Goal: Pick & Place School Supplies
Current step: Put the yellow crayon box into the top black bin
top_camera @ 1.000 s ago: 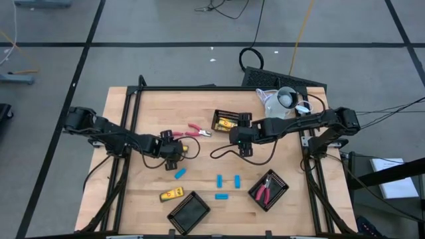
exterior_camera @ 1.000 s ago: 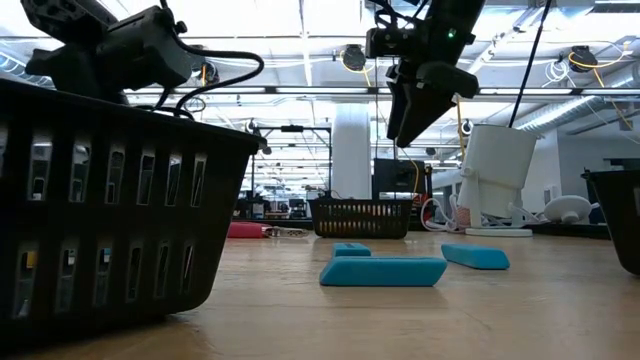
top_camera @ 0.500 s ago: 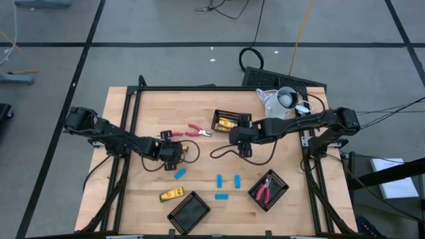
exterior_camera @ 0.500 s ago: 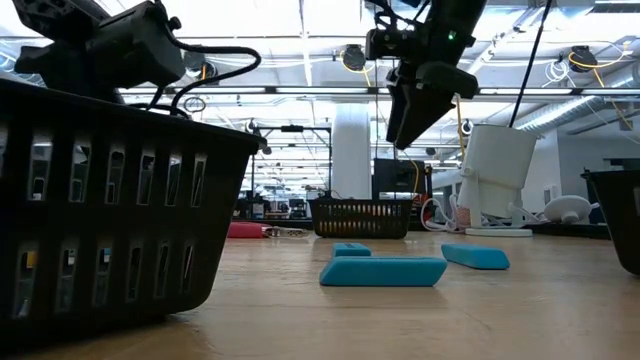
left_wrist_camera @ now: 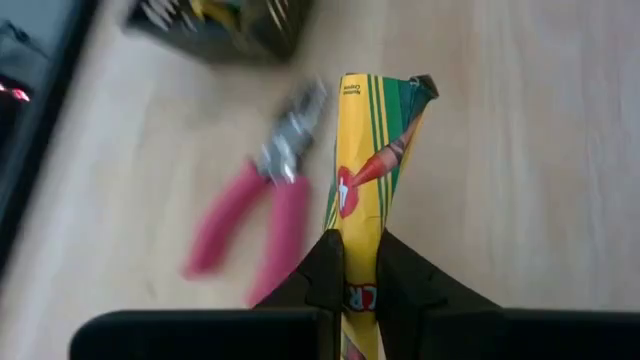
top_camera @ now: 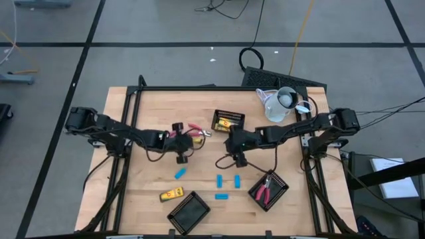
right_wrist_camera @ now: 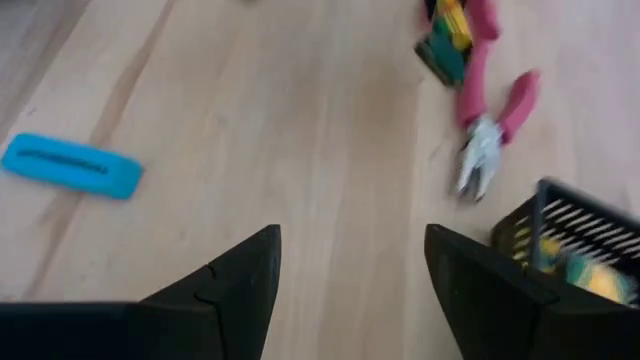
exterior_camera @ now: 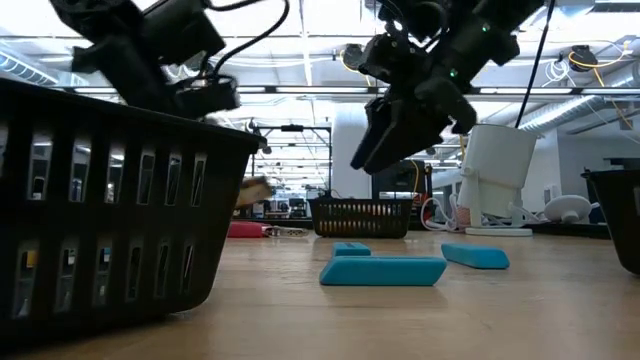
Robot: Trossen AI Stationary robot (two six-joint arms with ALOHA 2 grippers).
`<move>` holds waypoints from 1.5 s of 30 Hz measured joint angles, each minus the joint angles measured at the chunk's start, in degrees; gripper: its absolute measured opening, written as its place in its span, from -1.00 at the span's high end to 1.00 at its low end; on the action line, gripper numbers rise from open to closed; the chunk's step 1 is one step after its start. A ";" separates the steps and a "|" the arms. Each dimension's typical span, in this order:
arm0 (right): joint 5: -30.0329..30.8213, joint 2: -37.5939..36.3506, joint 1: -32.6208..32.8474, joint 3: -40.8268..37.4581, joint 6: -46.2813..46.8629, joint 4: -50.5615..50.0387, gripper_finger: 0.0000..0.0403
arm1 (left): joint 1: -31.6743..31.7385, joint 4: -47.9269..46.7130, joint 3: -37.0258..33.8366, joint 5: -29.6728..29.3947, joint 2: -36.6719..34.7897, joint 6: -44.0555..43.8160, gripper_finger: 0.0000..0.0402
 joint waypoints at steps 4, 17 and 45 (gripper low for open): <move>-0.09 0.00 -1.43 -1.23 -1.59 6.21 -0.18 | 2.91 1.92 2.27 2.23 0.19 4.98 0.85; -5.24 0.00 -9.24 -1.24 -5.45 13.56 -0.18 | 8.85 5.92 13.45 5.86 14.11 14.97 0.85; 5.34 1.11 -11.15 -1.26 -7.79 9.41 -0.18 | 13.27 8.48 23.30 13.21 17.32 23.96 0.85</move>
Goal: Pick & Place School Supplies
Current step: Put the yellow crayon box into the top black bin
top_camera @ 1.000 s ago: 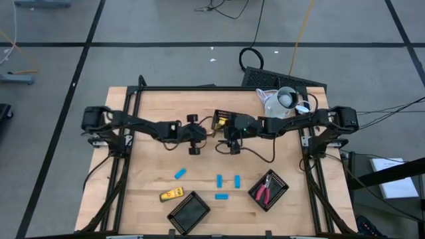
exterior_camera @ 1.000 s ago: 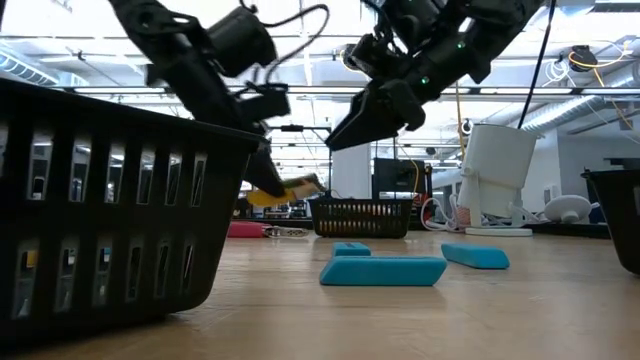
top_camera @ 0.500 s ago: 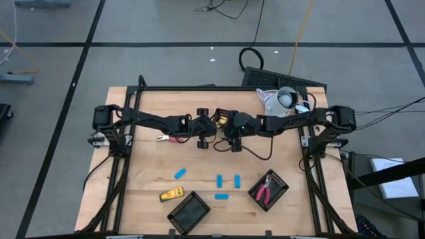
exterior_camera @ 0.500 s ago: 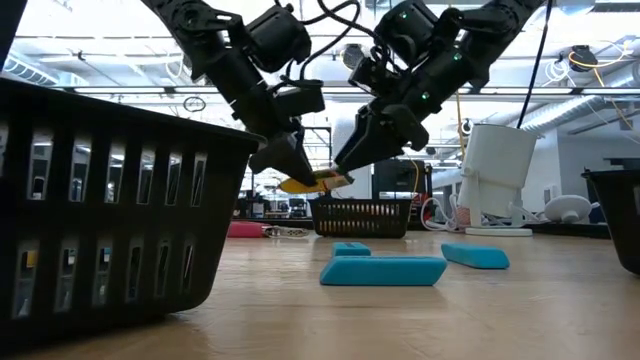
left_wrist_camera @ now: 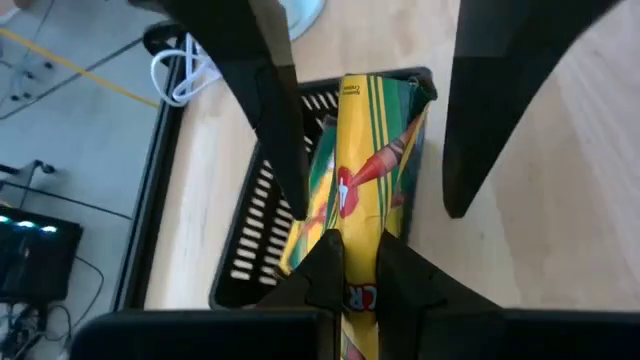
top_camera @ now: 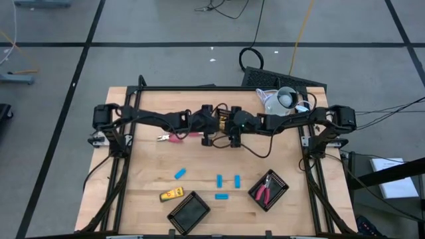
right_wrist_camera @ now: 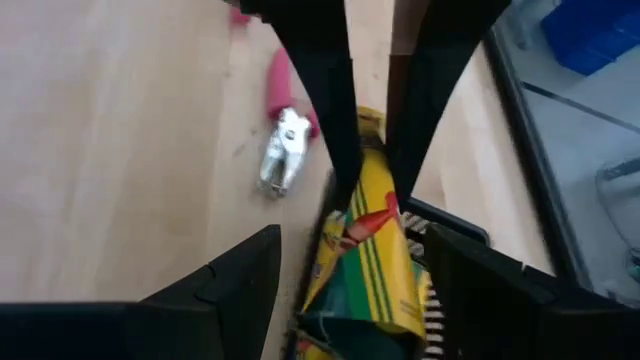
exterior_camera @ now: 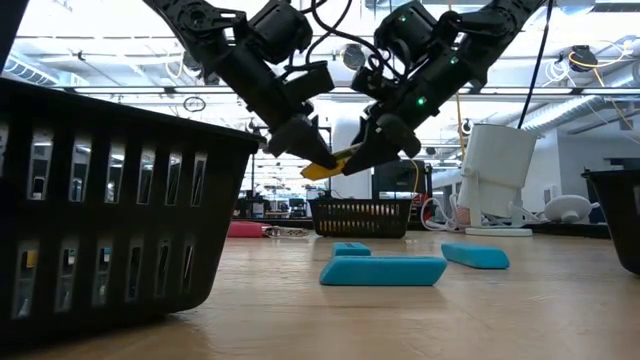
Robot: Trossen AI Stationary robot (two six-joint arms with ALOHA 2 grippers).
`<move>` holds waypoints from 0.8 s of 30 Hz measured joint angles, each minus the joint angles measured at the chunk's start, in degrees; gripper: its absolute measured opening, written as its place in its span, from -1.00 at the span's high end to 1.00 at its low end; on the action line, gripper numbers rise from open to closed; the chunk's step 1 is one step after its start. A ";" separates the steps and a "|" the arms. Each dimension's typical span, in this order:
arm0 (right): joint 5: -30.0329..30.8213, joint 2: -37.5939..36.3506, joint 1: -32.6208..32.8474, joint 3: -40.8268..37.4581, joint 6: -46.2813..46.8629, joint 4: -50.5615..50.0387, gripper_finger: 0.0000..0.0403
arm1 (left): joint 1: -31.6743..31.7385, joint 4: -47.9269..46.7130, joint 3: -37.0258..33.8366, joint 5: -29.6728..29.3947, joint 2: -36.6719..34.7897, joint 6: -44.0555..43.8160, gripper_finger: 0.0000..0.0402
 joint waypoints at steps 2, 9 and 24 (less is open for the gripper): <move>1.16 0.00 -0.11 0.00 -0.02 -0.04 -0.18 | 0.45 0.69 0.00 0.74 0.06 0.15 0.85; 1.63 0.00 -1.38 0.00 0.40 -0.68 -0.18 | 1.63 1.61 0.00 1.97 0.06 0.70 0.85; 10.37 -9.46 -1.55 -0.09 4.21 -15.45 -0.18 | 3.34 3.08 2.03 3.35 4.51 1.78 0.85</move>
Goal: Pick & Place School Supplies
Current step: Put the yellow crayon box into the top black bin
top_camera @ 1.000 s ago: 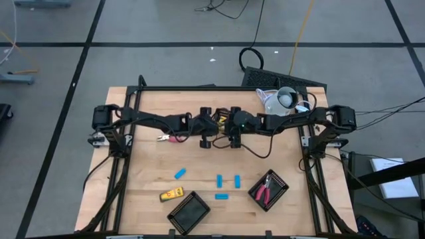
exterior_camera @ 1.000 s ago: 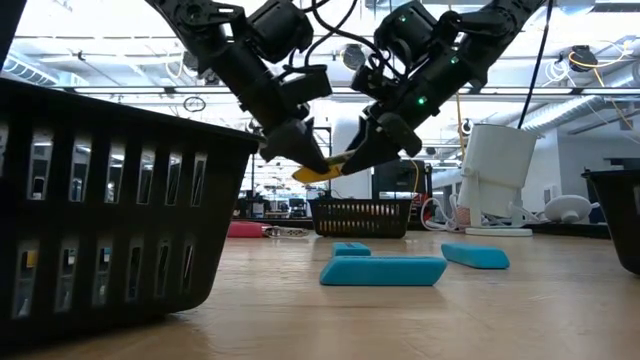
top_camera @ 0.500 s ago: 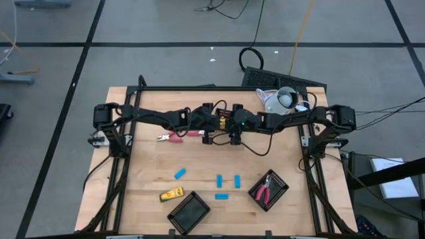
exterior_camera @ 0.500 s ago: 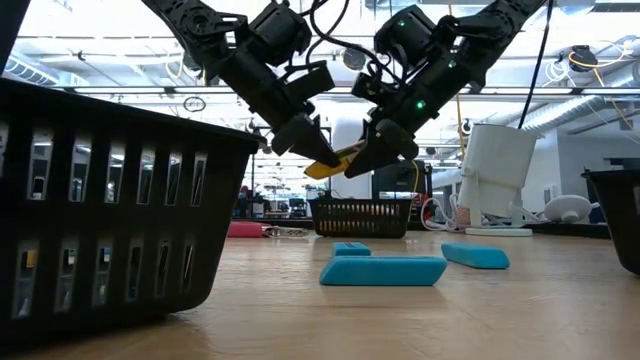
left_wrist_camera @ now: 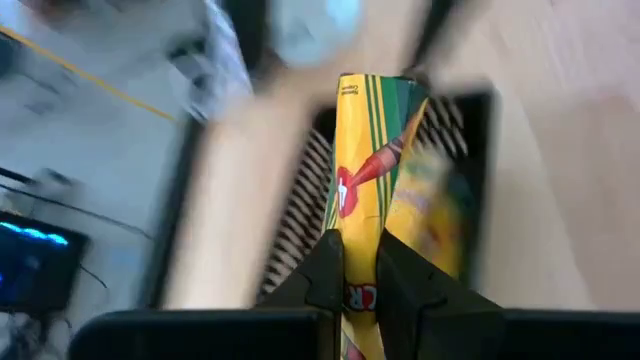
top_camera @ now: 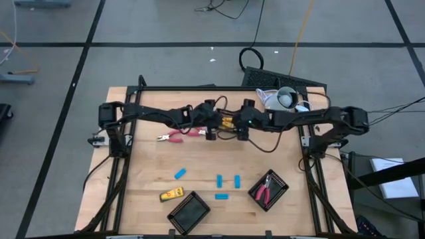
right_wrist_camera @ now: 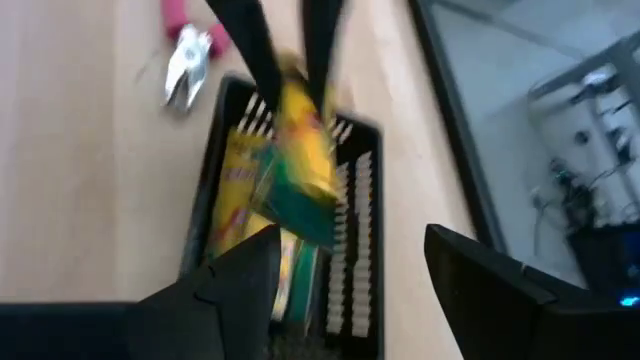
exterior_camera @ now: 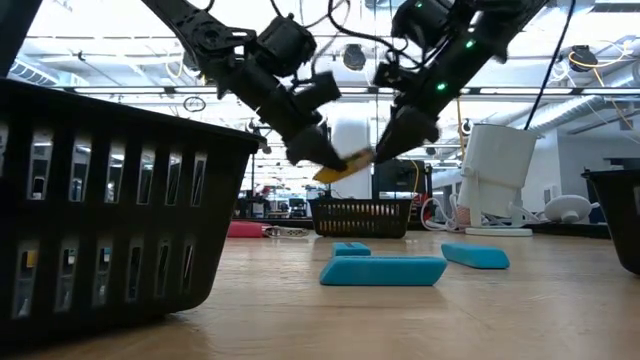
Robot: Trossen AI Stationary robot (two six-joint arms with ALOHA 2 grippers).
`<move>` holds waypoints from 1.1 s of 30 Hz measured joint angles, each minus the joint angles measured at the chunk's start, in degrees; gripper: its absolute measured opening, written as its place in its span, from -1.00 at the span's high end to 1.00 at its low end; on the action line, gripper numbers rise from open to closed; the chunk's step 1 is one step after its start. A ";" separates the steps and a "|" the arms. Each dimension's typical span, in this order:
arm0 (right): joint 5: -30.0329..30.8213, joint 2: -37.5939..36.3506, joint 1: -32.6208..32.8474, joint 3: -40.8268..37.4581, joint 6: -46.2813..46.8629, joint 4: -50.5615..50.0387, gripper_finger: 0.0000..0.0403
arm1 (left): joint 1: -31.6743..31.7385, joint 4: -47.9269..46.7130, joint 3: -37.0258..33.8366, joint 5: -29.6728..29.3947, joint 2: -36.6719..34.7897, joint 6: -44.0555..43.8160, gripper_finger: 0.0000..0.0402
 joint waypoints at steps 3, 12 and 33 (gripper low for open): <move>-2.13 -4.79 1.14 -0.74 2.82 -3.20 -0.18 | -0.13 -4.47 2.12 0.89 3.19 0.00 0.85; 1.93 -25.34 4.95 -12.49 6.60 2.81 -0.18 | -0.94 -6.23 9.59 -1.46 9.40 1.93 0.85; 2.83 -29.18 7.47 -18.47 11.11 1.72 -0.18 | 0.82 -10.78 13.77 1.45 10.45 0.47 0.04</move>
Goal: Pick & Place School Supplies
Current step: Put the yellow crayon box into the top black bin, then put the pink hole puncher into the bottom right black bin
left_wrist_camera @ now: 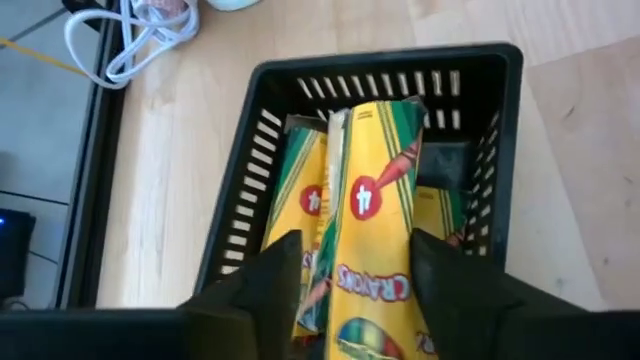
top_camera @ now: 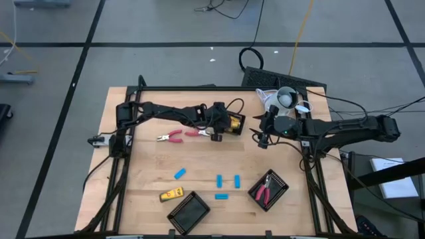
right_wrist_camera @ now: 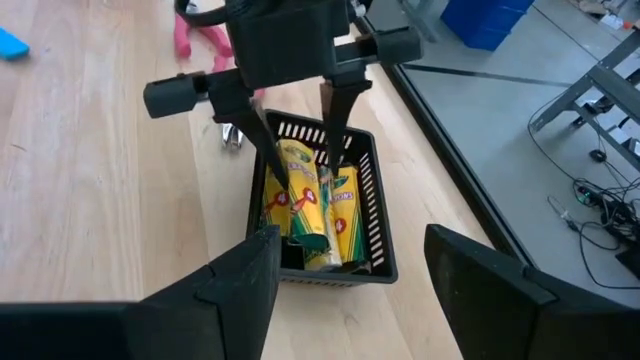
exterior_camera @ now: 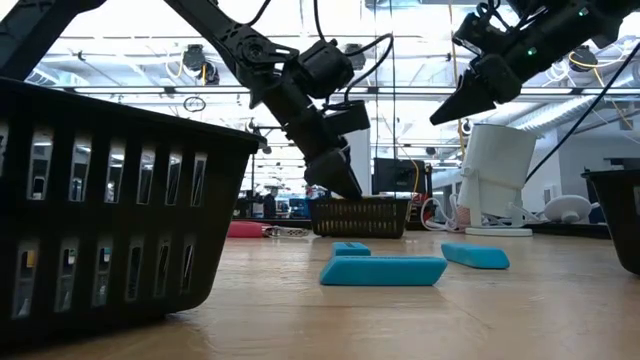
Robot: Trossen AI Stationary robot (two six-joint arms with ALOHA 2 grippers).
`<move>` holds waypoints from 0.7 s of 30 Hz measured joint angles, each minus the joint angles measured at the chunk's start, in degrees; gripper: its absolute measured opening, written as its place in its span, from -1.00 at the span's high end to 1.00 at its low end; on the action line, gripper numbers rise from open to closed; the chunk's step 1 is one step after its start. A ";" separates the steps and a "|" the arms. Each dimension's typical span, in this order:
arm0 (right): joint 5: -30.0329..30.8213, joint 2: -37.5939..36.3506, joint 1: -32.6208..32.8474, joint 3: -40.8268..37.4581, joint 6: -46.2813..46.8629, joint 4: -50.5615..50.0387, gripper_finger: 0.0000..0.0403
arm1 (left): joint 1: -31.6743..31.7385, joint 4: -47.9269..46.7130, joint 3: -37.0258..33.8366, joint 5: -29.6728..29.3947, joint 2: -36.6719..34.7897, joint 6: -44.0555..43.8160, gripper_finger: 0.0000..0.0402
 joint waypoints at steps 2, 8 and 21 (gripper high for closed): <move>-0.02 0.00 0.00 0.00 -0.06 0.00 -0.18 | 0.03 0.25 0.00 -0.26 0.00 0.00 -0.06; -0.13 0.00 0.00 0.00 -0.04 0.02 -0.18 | -0.46 -0.45 -0.02 -5.65 -2.43 0.26 -0.22; -1.98 0.00 0.00 0.00 0.04 -1.36 -0.18 | -1.64 -20.50 -3.20 -8.11 -14.07 -6.95 -0.23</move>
